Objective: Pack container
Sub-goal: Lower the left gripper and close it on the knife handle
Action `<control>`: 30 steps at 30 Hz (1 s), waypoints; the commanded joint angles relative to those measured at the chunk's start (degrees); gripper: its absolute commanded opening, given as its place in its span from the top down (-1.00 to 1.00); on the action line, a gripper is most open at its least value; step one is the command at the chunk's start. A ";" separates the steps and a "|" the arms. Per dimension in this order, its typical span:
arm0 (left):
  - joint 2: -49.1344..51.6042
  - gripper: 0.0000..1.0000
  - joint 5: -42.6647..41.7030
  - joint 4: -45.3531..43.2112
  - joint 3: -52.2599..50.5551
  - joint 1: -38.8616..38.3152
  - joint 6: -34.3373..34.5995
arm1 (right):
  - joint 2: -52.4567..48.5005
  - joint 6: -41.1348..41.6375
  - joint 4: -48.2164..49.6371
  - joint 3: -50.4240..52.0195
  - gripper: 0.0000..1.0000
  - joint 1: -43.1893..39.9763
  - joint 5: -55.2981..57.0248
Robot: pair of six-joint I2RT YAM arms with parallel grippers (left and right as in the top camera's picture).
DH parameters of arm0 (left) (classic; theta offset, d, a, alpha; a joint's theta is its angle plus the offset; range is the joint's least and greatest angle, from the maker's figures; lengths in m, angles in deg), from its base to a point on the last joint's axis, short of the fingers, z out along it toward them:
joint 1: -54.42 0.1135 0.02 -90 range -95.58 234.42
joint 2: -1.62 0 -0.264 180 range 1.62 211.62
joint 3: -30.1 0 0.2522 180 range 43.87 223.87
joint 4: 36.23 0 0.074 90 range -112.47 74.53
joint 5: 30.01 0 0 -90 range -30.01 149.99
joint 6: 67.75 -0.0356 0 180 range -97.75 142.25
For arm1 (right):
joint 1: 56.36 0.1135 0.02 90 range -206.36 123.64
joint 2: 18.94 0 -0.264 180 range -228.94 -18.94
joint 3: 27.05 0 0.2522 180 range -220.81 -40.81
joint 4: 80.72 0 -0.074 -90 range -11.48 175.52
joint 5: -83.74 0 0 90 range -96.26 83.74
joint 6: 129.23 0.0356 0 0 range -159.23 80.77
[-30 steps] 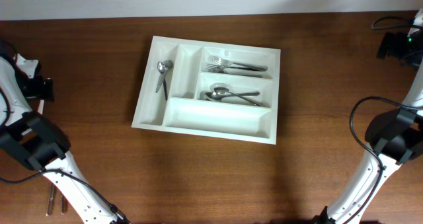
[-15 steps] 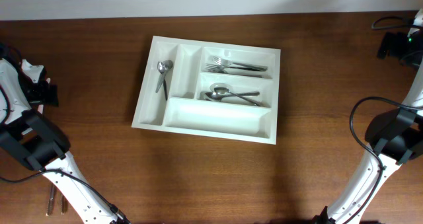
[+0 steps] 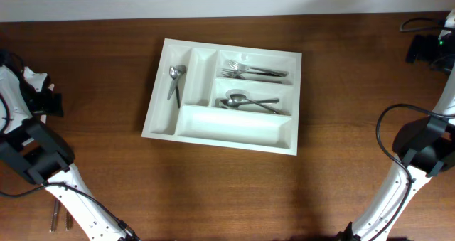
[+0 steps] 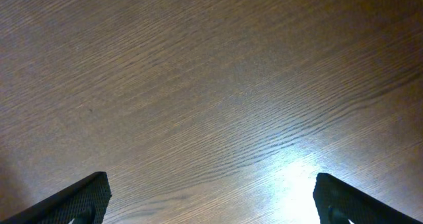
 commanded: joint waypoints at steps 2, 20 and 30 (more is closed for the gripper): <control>-1.03 -0.87 -0.94 -0.42 -0.63 0.39 -1.14 | -0.33 0.52 0.22 0.22 -0.97 0.28 0.28; -1.03 -0.87 -1.97 -1.90 -1.25 0.70 -1.14 | -0.33 0.52 0.22 0.22 -0.97 0.26 0.28; -1.03 -0.86 -1.99 -3.34 -5.33 1.68 -1.14 | -0.33 0.52 0.22 0.22 -0.97 0.26 0.28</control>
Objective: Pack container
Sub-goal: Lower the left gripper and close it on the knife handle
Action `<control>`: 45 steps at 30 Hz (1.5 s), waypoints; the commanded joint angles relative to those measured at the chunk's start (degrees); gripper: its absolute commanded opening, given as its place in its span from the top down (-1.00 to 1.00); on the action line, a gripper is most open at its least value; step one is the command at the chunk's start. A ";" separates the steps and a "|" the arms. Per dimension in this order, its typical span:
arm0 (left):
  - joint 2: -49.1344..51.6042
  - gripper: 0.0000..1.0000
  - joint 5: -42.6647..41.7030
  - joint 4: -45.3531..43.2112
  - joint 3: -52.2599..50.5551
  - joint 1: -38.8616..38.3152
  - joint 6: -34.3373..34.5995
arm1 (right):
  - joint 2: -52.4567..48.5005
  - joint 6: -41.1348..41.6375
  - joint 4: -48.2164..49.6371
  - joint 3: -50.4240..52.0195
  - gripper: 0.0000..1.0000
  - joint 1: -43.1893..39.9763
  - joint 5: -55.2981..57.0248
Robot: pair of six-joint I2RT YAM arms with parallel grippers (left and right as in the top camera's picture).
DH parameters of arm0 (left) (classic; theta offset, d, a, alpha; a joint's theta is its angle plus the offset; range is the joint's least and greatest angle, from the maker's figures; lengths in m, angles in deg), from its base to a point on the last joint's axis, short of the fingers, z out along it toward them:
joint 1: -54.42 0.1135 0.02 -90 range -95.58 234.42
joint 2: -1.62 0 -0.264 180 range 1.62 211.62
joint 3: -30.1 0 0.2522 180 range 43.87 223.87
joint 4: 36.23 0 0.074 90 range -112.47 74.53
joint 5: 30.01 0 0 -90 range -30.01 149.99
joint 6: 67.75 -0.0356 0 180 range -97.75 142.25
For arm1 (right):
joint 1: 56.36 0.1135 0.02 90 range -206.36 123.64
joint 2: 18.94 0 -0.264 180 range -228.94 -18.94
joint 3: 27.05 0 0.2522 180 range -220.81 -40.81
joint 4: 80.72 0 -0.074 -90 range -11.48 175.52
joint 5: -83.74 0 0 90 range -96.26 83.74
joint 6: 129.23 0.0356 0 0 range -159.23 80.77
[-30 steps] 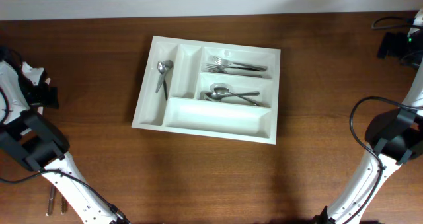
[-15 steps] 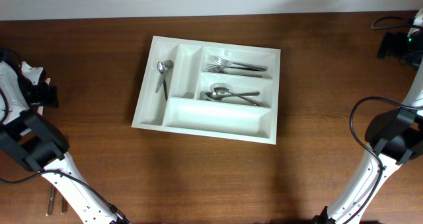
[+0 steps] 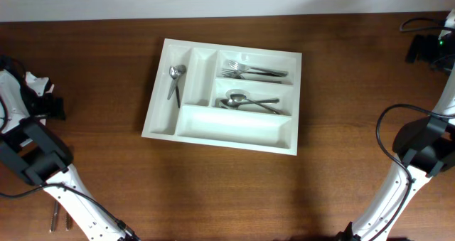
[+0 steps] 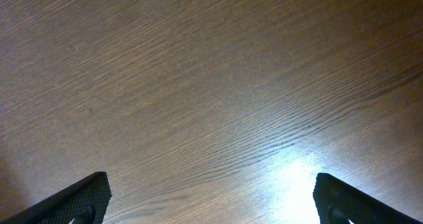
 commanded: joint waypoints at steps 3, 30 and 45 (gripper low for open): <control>-1.03 -0.87 -0.68 -0.72 -1.18 0.98 -1.09 | -0.33 0.48 0.22 0.22 -0.97 0.26 0.28; -1.03 0.74 -3.19 -2.86 -1.18 0.98 -1.05 | -0.33 0.50 0.22 0.22 -0.97 0.26 0.28; -1.05 0.96 -3.26 -3.63 -1.09 -0.13 0.07 | -0.33 0.48 0.22 0.22 -0.97 0.26 0.28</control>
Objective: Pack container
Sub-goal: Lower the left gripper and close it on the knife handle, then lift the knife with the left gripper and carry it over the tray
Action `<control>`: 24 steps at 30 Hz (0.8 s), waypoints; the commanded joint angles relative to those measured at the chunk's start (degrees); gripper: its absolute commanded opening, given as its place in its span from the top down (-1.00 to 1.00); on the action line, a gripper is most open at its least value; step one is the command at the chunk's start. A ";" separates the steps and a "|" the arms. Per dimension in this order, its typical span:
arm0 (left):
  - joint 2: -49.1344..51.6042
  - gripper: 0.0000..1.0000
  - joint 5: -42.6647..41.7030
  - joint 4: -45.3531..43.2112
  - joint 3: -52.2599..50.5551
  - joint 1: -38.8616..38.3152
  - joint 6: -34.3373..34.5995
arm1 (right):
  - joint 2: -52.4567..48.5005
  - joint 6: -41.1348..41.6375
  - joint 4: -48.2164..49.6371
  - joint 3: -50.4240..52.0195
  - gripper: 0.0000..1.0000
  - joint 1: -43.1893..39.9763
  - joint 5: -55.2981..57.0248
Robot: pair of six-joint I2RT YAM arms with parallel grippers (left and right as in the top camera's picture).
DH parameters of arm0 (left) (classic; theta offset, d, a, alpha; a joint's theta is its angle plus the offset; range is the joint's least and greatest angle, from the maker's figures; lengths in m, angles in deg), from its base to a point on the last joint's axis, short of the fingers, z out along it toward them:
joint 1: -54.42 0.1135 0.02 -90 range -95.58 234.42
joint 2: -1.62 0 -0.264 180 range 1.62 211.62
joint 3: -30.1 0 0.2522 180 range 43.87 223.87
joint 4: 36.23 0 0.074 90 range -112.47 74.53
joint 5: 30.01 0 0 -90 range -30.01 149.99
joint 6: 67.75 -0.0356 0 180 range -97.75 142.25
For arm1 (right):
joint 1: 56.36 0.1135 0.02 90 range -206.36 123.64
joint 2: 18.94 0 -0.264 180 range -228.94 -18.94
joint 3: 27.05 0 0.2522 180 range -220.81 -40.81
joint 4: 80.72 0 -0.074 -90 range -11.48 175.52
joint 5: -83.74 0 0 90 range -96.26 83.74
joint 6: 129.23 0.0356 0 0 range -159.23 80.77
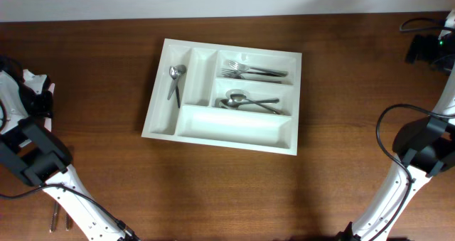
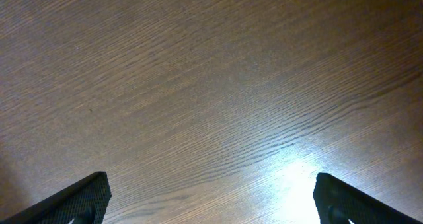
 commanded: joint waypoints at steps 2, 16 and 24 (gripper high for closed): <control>-1.05 0.96 -0.48 -0.26 -0.44 -1.14 1.16 | -0.33 0.50 0.20 0.22 -0.97 0.26 0.28; -3.96 0.96 -4.39 4.20 13.57 -10.91 5.09 | -0.33 0.50 0.22 0.22 -0.97 0.26 0.28; -6.75 0.96 -15.67 5.75 16.11 -19.04 11.21 | -0.33 0.50 0.22 0.22 -0.97 0.26 0.28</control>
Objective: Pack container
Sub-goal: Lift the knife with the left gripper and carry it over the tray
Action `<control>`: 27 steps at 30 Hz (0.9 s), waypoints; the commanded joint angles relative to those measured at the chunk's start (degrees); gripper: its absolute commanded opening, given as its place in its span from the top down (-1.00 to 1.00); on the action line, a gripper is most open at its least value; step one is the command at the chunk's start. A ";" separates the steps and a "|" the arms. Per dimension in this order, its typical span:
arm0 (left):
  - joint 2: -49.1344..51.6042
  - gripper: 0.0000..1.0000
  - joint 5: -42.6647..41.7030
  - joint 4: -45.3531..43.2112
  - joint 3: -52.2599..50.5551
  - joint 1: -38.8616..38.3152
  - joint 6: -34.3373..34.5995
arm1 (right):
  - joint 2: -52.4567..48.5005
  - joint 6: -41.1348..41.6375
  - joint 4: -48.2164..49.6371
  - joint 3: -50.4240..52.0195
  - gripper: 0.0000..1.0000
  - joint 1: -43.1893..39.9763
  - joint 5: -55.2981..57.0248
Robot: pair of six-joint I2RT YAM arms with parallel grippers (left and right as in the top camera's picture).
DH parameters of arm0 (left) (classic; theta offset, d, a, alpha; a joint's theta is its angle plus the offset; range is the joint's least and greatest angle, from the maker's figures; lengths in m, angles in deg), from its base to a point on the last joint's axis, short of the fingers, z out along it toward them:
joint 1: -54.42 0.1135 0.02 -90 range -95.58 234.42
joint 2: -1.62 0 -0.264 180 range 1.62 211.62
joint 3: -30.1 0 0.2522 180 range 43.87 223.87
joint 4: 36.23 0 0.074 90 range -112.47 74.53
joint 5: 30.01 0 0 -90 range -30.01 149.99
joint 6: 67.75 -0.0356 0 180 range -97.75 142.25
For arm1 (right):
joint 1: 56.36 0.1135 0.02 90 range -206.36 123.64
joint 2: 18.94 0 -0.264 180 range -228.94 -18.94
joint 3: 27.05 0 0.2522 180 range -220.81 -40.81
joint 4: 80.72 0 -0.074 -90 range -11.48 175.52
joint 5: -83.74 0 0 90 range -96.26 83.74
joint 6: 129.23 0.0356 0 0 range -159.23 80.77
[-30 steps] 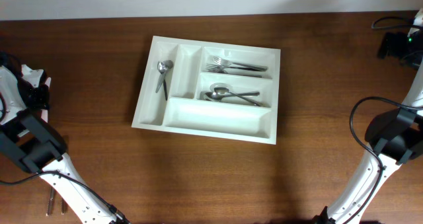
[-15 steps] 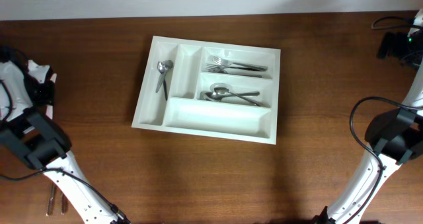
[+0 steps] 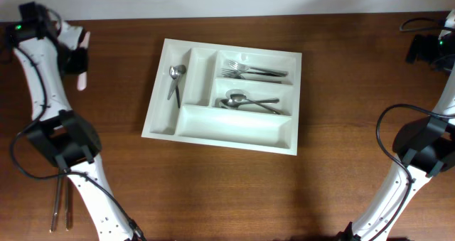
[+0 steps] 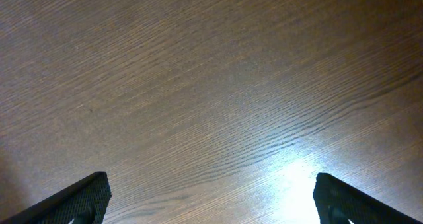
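A white cutlery tray (image 3: 163, 120) lies mid-table in the overhead view. One spoon (image 3: 175, 79) is in its narrow left compartment, forks (image 3: 252, 71) are in the upper right one, and spoons (image 3: 249, 101) in the one below. The long front compartment holds nothing. My left gripper (image 3: 82, 60) hovers at the back left of the table, left of the tray; its pale fingers (image 3: 80, 81) stand apart with nothing between them. At the far right edge, my right gripper (image 4: 211, 197) is open over bare wood.
Two loose utensils (image 3: 55, 209) lie on the table at the front left, beside the left arm's base. A black cable (image 3: 387, 131) loops over the table at the right. The brown table top (image 3: 213, 191) surrounds the tray.
My left arm has moved from the table's left edge to the back left corner, so its gripper is now farther back and nearer the tray. The right arm and the tray's contents are unchanged.
At all three earlier moments my left gripper stayed low at the table's left edge, shifting only slightly. Now it is at the back left, beside the tray. The right gripper stayed open over the same patch of wood throughout.
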 commanded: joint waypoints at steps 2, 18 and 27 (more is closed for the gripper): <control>-3.78 0.96 -9.53 1.55 1.60 -5.35 5.16 | -0.33 0.46 0.22 0.22 -0.97 0.26 0.28; -3.78 0.96 -9.18 6.93 1.60 -25.00 13.14 | -0.33 0.46 0.22 0.22 -0.97 0.26 0.28; -3.76 0.96 0.31 6.01 1.60 -33.38 20.65 | -0.33 0.46 0.20 0.22 -0.97 0.26 0.28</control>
